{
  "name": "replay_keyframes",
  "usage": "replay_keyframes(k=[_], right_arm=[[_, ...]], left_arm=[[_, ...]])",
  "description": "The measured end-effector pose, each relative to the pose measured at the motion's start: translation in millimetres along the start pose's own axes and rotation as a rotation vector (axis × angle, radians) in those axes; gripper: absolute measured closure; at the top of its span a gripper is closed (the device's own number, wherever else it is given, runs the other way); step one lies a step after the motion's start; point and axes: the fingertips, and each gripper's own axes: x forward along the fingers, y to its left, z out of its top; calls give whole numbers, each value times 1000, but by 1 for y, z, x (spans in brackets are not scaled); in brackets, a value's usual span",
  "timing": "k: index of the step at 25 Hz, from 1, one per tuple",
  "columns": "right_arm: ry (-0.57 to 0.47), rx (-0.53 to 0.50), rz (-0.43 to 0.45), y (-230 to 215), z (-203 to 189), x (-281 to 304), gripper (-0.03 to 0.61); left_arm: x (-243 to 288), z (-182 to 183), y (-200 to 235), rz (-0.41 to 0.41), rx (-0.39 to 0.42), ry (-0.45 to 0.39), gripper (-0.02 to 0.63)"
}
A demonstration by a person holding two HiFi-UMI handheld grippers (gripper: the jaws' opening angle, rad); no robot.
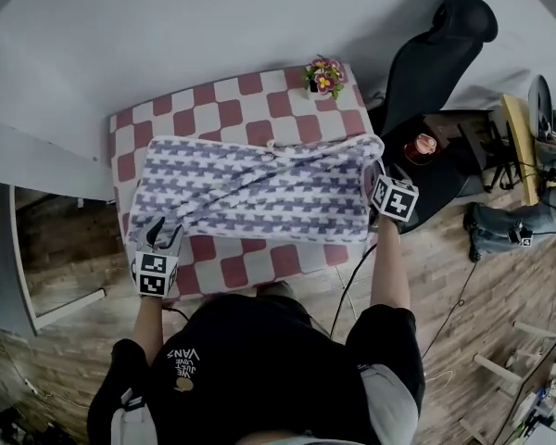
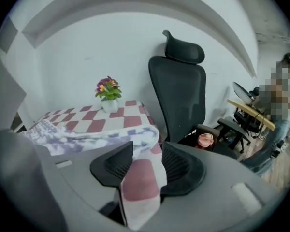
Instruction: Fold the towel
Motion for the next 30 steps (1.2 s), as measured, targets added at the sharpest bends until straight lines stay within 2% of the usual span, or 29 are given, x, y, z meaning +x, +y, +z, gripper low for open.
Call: replay_keyframes(k=[3, 8, 9, 11, 16, 20, 24, 27, 30], right_arm=[[-31, -111, 109, 41, -33, -46, 402], [51, -426, 399, 137, -112, -101, 403], [70, -472, 421, 146, -124, -107, 403], [98, -502, 378, 143, -139, -113, 403], [104, -314, 142, 83, -146, -128, 402], [122, -146, 22, 35, -158, -129, 402], [113, -12, 2, 11, -163, -121, 401], [134, 5, 47, 15, -162, -108, 400], [176, -4, 78, 21, -167, -100, 426]], left_arm=[[-4, -11, -1, -34, 142, 39, 449], [-8, -34, 3, -81, 348, 99, 443], [-8, -37, 6, -90, 376, 105, 443], [-9, -46, 11, -101, 421, 115, 440], [-18, -73, 29, -88, 516, 155, 437], [-20, -81, 53, -18, 496, 166, 431], [-16, -82, 64, 18, 439, 169, 413], [-17, -84, 65, 18, 401, 177, 414], [-14, -84, 58, 4, 414, 202, 438]])
